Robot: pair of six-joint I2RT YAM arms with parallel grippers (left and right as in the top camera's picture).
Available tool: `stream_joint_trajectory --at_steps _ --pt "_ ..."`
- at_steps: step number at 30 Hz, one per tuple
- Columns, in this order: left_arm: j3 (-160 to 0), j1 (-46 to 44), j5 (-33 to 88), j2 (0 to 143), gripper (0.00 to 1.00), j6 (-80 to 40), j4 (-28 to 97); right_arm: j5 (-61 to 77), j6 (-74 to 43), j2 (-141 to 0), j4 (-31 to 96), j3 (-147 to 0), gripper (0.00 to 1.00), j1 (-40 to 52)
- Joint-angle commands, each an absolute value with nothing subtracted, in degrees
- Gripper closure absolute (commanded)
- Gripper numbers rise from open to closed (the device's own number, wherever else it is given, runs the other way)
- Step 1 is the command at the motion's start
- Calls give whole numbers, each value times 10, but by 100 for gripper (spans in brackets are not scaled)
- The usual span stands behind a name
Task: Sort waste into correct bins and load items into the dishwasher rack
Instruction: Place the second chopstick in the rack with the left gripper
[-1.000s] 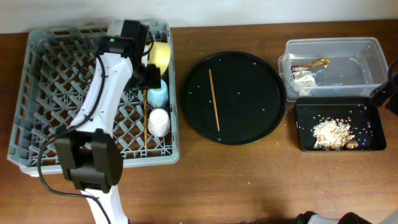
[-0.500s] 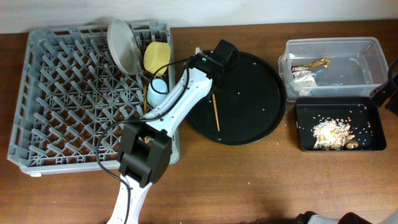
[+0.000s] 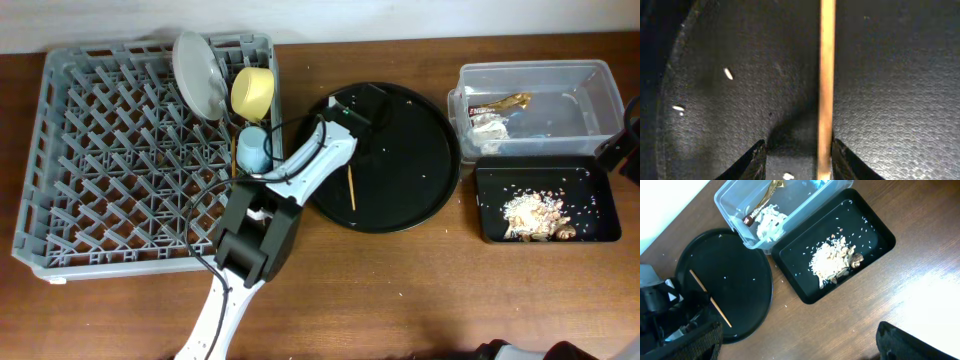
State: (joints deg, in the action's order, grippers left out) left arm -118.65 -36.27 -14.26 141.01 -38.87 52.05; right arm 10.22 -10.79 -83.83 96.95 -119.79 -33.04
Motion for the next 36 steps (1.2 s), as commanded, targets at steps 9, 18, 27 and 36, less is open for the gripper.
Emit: stream_joint_trajectory --at_steps 9,18,27,36 --pt "-1213 -364 -137 1418 99 -388 566 105 -114 -837 971 -1200 1 -334" --pt "-1537 -266 -142 1291 99 -234 934 105 -114 -837 971 -1200 2 -334" --pt "-1376 -129 -116 1286 99 -126 908 105 -114 -837 971 -1200 2 -334" --pt "-1229 -129 -115 1283 43 -125 785 105 -114 -837 971 -1200 2 -334"
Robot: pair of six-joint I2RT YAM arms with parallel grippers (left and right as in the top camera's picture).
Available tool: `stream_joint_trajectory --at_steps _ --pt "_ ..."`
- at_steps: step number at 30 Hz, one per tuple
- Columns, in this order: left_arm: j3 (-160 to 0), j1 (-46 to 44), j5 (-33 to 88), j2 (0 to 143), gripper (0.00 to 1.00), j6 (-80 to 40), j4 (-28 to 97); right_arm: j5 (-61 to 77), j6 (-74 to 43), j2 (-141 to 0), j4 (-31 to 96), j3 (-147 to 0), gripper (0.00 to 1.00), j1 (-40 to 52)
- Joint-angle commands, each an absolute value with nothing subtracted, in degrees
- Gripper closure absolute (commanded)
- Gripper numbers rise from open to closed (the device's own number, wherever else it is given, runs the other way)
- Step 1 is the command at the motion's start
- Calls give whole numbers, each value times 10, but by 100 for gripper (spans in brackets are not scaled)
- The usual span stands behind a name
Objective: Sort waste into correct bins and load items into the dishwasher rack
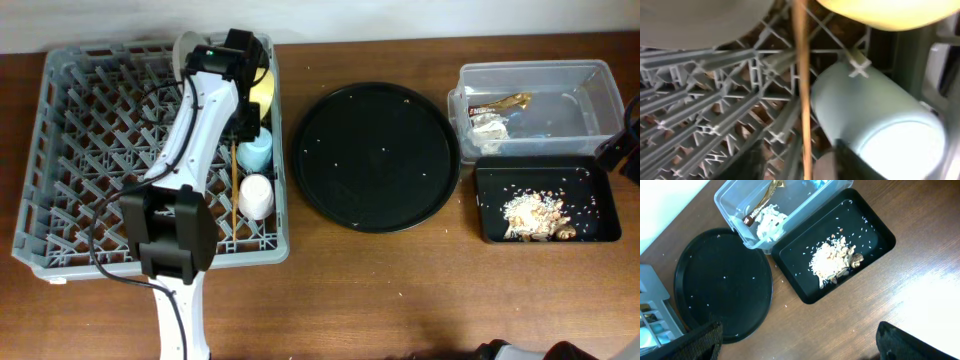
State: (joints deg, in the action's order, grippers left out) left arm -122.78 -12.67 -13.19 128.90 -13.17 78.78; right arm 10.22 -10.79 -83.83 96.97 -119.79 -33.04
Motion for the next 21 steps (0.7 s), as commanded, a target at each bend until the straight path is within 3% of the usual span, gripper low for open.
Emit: stream_joint_trajectory --at_steps 1,7,10,11,21 --pt "-1230 -129 -116 1280 43 -125 789 105 -114 -837 971 -1200 2 -334" --pt "-1250 -130 -115 1163 42 -125 806 105 -114 -837 971 -1200 1 -334" --pt "-1251 -130 -116 1048 24 -125 806 105 -114 -837 971 -1200 2 -334" --pt "-1251 -130 -116 1020 1 -125 806 105 -114 -837 972 -1200 2 -334" --pt "-1251 -130 -116 975 1 -125 821 105 -114 -840 971 -1200 2 -337"
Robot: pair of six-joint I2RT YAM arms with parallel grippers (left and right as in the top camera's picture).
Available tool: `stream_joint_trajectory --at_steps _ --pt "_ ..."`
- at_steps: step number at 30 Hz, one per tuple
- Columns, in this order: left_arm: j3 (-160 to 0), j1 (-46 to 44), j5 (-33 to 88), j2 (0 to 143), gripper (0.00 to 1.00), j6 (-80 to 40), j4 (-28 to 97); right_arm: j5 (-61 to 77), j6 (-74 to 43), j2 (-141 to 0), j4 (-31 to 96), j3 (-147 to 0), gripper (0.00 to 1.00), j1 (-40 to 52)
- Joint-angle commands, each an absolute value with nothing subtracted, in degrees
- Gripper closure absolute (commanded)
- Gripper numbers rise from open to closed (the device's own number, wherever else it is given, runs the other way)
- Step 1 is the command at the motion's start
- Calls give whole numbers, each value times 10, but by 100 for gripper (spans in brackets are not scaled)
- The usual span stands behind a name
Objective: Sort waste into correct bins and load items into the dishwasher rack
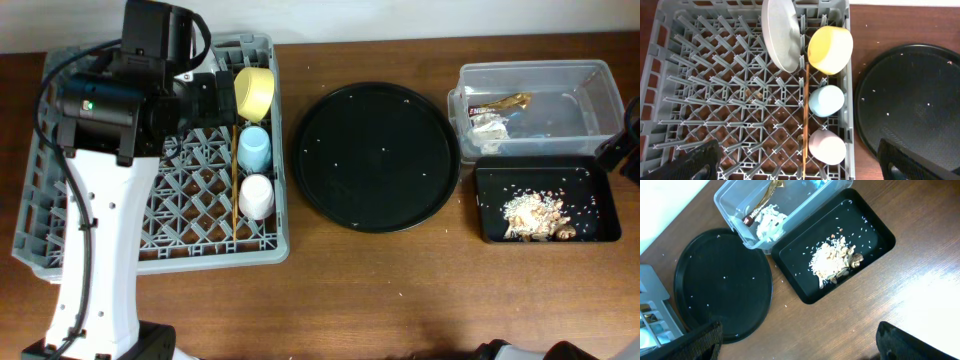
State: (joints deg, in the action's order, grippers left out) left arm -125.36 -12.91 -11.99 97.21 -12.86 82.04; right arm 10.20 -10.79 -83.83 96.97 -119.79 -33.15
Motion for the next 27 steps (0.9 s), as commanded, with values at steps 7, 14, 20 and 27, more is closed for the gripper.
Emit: stream_joint_trajectory --at_steps 7,14,20,27 --pt "-1251 -130 -116 975 1 -125 821 -88 -58 -777 921 -1180 2 -89" --pt "-1251 -130 -116 975 1 -125 821 -22 -60 -508 410 -727 1 -15" --pt "-1251 -130 -116 975 1 -125 821 15 -65 -240 112 -316 1 -15" --pt "-1251 -130 -116 975 1 -125 821 20 -66 -3 -37 -15 2 -14"
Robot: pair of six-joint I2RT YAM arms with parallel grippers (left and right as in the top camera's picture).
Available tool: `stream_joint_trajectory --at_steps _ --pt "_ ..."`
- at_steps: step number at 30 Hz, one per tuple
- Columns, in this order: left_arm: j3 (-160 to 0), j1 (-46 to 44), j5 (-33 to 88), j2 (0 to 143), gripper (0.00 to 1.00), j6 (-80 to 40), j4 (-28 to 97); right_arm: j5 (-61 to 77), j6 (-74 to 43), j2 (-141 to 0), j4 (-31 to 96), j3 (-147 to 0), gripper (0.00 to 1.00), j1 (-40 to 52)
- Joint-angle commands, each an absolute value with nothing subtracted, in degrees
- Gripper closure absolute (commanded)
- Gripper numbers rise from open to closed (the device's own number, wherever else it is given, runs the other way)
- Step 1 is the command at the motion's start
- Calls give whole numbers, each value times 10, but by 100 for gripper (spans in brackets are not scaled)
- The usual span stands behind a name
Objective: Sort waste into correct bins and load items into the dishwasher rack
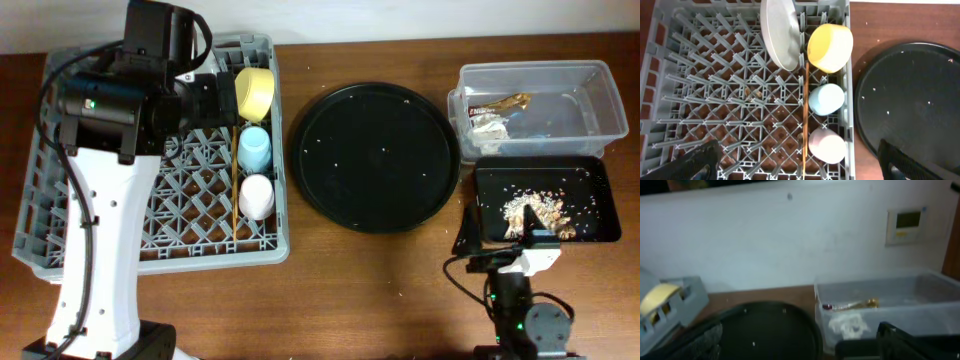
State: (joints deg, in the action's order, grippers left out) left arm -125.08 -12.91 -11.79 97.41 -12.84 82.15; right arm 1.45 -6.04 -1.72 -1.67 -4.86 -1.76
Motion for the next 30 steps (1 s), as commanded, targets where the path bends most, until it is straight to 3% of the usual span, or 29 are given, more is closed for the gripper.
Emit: stream_joint_trajectory --at_steps 1,4,26,30 --pt "-1251 -130 -116 975 1 -125 821 19 -69 -2 -37 -4 2 -14" --pt "-1251 -130 -116 975 1 -125 821 18 -69 -2 45 -3 1 -14" --pt "-1247 -128 -133 963 1 -124 820 17 -69 -4 44 -3 1 -14" --pt "-1200 -128 -117 919 1 -123 719 17 -69 -4 44 -3 1 -14"
